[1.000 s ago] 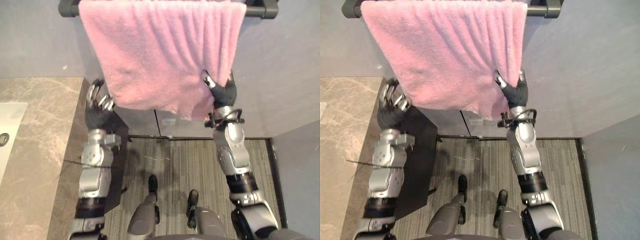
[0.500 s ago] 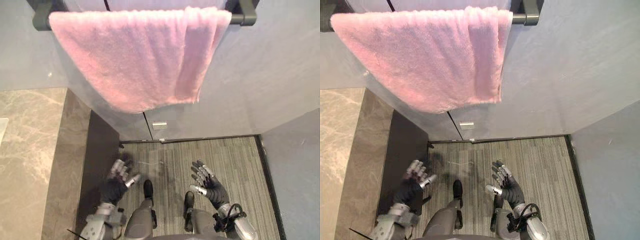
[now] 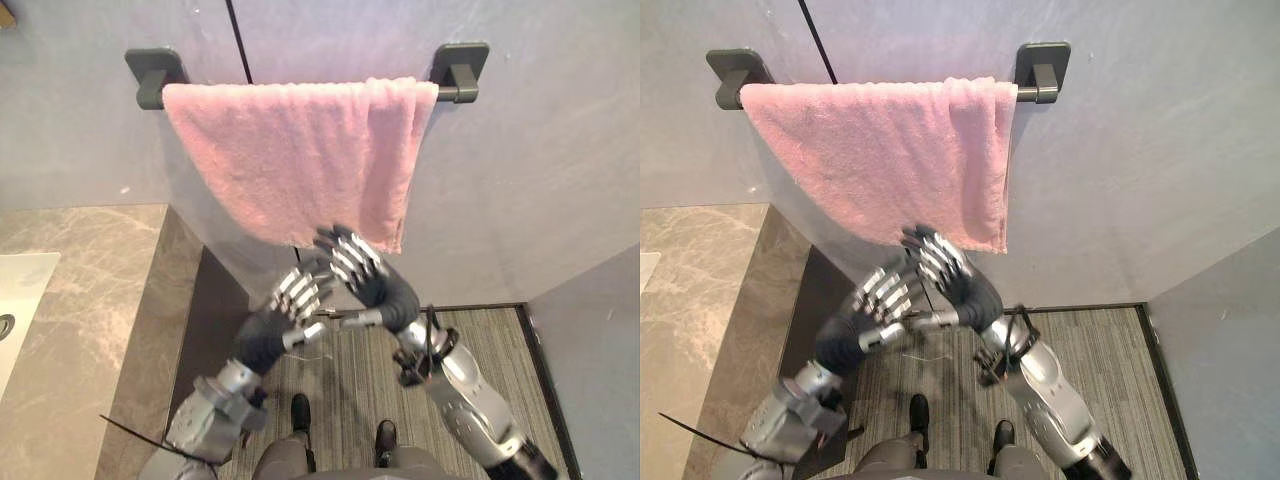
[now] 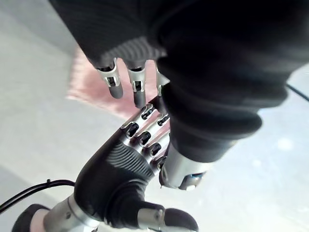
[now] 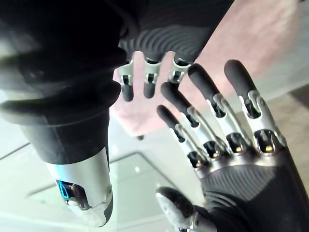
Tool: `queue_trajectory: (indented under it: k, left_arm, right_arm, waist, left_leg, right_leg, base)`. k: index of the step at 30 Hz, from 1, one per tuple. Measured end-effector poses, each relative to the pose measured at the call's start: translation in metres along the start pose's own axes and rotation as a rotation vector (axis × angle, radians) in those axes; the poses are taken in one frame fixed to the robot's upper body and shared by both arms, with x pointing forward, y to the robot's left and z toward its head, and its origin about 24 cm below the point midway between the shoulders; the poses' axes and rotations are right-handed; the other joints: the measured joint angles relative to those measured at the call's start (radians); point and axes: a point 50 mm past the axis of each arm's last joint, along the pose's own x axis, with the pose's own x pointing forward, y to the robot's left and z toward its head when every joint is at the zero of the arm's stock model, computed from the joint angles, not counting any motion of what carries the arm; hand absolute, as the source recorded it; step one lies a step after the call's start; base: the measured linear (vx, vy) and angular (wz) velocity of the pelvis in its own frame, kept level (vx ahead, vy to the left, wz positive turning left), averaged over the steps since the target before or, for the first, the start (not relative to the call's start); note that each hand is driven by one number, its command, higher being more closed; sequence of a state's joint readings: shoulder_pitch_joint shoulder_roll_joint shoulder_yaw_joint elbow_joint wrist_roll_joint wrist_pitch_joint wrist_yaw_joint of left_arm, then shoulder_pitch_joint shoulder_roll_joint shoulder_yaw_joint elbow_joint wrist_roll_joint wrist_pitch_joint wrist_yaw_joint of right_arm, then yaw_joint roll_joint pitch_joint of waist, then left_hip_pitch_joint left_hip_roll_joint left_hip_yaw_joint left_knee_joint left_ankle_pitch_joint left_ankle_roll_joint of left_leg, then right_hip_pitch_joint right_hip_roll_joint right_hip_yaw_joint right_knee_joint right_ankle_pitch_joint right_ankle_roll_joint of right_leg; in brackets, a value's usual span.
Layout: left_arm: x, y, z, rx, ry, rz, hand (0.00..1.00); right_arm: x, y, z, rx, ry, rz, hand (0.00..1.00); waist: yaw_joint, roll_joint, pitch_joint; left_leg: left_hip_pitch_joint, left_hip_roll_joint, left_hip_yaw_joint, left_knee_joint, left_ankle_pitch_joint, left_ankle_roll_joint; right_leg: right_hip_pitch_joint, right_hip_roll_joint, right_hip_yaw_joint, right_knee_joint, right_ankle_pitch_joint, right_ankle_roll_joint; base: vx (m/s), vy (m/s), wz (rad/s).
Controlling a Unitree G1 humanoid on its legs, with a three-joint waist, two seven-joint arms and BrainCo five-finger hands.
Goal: Organize washtable
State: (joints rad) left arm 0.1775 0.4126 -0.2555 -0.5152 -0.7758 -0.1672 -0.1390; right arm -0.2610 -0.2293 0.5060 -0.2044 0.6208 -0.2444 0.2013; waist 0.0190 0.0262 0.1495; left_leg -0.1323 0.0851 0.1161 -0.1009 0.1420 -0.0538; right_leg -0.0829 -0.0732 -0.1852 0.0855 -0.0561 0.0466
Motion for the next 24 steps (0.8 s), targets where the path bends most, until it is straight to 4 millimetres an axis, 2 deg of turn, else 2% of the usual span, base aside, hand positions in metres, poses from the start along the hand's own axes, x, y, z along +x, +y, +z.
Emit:
queue_trajectory:
  k: [1, 3, 6, 10, 16, 19, 24]
  left_arm:
    - [0.012, 0.005, 0.004, 0.018, -0.048, 0.016, 0.00]
    - [0.031, 0.016, 0.009, 0.055, -0.110, 0.059, 0.00]
    - [0.047, 0.027, 0.023, 0.101, -0.205, 0.092, 0.00]
    - [0.062, 0.041, 0.034, 0.174, -0.256, 0.127, 0.00]
    - [0.066, 0.061, 0.030, 0.200, -0.223, 0.197, 0.00]
    - [0.070, 0.073, 0.030, 0.231, -0.191, 0.217, 0.00]
    - [0.078, 0.076, 0.035, 0.248, -0.204, 0.216, 0.00]
  right_arm:
    - [0.014, -0.004, 0.000, -0.020, -0.021, -0.015, 0.00]
    - [0.028, -0.016, -0.003, -0.062, -0.015, -0.064, 0.00]
    - [0.026, -0.039, -0.012, -0.089, 0.039, -0.172, 0.00]
    - [0.025, -0.070, 0.000, -0.152, 0.033, -0.278, 0.00]
    - [0.019, -0.099, 0.020, -0.228, 0.008, -0.371, 0.00]
    - [0.024, -0.107, 0.033, -0.260, -0.021, -0.384, 0.00]
    - [0.030, -0.112, 0.041, -0.280, -0.039, -0.393, 0.00]
  waist:
    - [0.001, 0.003, -0.002]
    - [0.013, 0.005, -0.002]
    - [0.025, 0.006, -0.002]
    - [0.023, 0.018, 0.007]
    - [0.024, 0.024, 0.017]
    - [0.024, 0.024, 0.047]
    - [0.027, 0.024, 0.061]
  left_leg:
    - [-0.023, 0.002, -0.003, 0.005, 0.017, 0.002]
    - [-0.050, 0.003, -0.005, 0.006, 0.027, 0.001]
    - [-0.060, 0.003, -0.011, 0.006, 0.031, 0.000]
    - [-0.104, 0.003, -0.021, 0.005, 0.049, -0.001]
    - [-0.120, 0.012, -0.013, -0.001, 0.050, -0.001]
    - [-0.124, 0.015, -0.010, -0.001, 0.050, -0.001]
    - [-0.147, 0.019, -0.011, 0.005, 0.057, -0.003]
  right_leg:
    - [-0.021, 0.002, -0.002, 0.001, 0.006, -0.002]
    - [-0.048, 0.006, -0.003, 0.002, 0.013, -0.004]
    - [-0.058, 0.004, -0.004, 0.005, 0.013, -0.004]
    - [-0.111, 0.004, -0.005, 0.031, 0.013, -0.005]
    - [-0.131, 0.008, 0.000, 0.034, 0.019, -0.011]
    - [-0.136, 0.012, 0.003, 0.034, 0.024, -0.013]
    - [-0.158, 0.016, 0.003, 0.034, 0.026, -0.015]
  base:
    - [-0.02, -0.001, 0.04]
    - [0.00, 0.000, 0.00]
    - [0.01, -0.001, 0.04]
    - [-0.03, 0.005, 0.02]
    - [-0.02, -0.003, -0.03]
    - [0.00, -0.004, -0.03]
    - [0.04, -0.009, -0.01]
